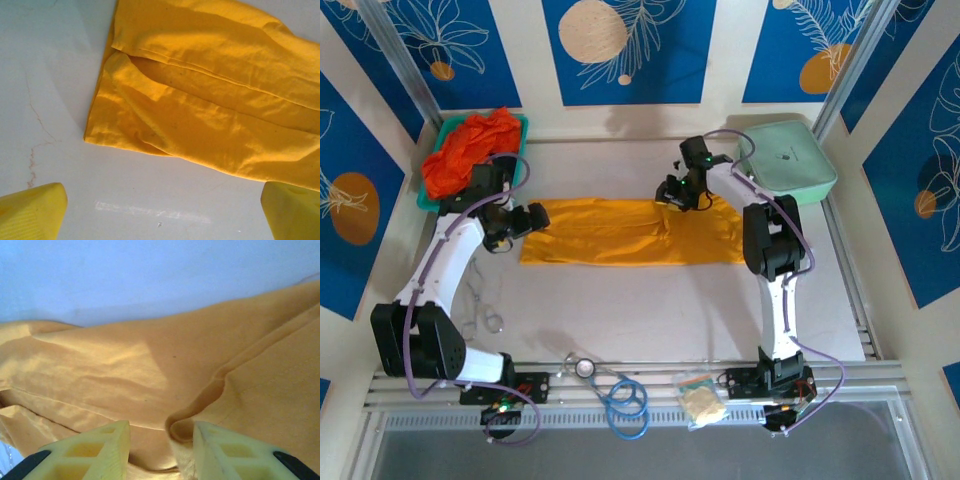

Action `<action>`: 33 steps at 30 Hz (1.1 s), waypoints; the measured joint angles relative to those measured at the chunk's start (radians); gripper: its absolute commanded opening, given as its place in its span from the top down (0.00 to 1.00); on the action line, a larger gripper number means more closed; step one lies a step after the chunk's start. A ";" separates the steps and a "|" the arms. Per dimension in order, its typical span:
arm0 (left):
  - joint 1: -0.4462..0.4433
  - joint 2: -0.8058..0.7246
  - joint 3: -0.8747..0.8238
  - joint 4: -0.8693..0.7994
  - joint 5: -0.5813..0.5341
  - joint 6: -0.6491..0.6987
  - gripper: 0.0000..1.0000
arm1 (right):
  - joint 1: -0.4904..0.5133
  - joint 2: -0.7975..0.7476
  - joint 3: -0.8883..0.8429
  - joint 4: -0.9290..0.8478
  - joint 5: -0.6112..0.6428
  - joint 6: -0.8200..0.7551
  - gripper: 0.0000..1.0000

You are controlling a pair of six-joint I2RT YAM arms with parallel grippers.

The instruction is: Fold and stack the t-shirts

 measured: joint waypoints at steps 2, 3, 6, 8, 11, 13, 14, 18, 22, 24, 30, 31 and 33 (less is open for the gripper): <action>-0.002 -0.002 -0.003 0.003 0.008 0.011 0.01 | 0.018 -0.044 -0.013 -0.004 0.053 -0.028 0.68; -0.004 -0.004 -0.005 0.006 0.011 0.014 0.01 | 0.029 -0.082 -0.032 -0.004 0.090 -0.045 0.72; -0.014 -0.009 -0.009 0.020 0.029 0.031 0.01 | 0.078 -0.278 -0.129 0.003 0.217 -0.098 1.00; -0.027 -0.006 -0.009 0.041 0.040 0.037 0.01 | 0.106 -0.453 -0.206 0.028 0.274 -0.127 1.00; -0.058 0.040 0.011 0.053 0.049 0.050 0.42 | 0.090 -0.680 -0.313 0.084 0.271 -0.138 1.00; -0.083 0.121 0.061 0.053 0.050 0.062 0.78 | 0.033 -0.774 -0.386 0.117 0.227 -0.133 1.00; -0.095 0.174 0.095 0.054 0.050 0.063 0.85 | -0.003 -0.811 -0.433 0.134 0.196 -0.123 1.00; -0.129 0.399 0.233 0.059 0.030 0.086 0.93 | -0.111 -0.869 -0.653 0.222 0.064 -0.065 1.00; -0.139 0.572 0.355 0.056 -0.003 0.090 0.93 | -0.200 -0.978 -0.949 0.355 -0.119 0.034 1.00; -0.139 0.625 0.404 0.048 -0.023 0.089 0.93 | -0.232 -1.030 -1.009 0.372 -0.163 0.061 1.00; -0.139 0.727 0.522 0.041 -0.065 0.087 0.93 | -0.309 -1.041 -1.045 0.538 -0.275 0.108 1.00; -0.139 0.737 0.529 0.040 -0.072 0.085 0.94 | -0.314 -1.018 -1.052 0.568 -0.291 0.116 1.00; -0.139 0.752 0.532 0.040 -0.084 0.084 0.93 | -0.320 -0.958 -1.053 0.590 -0.301 0.125 1.00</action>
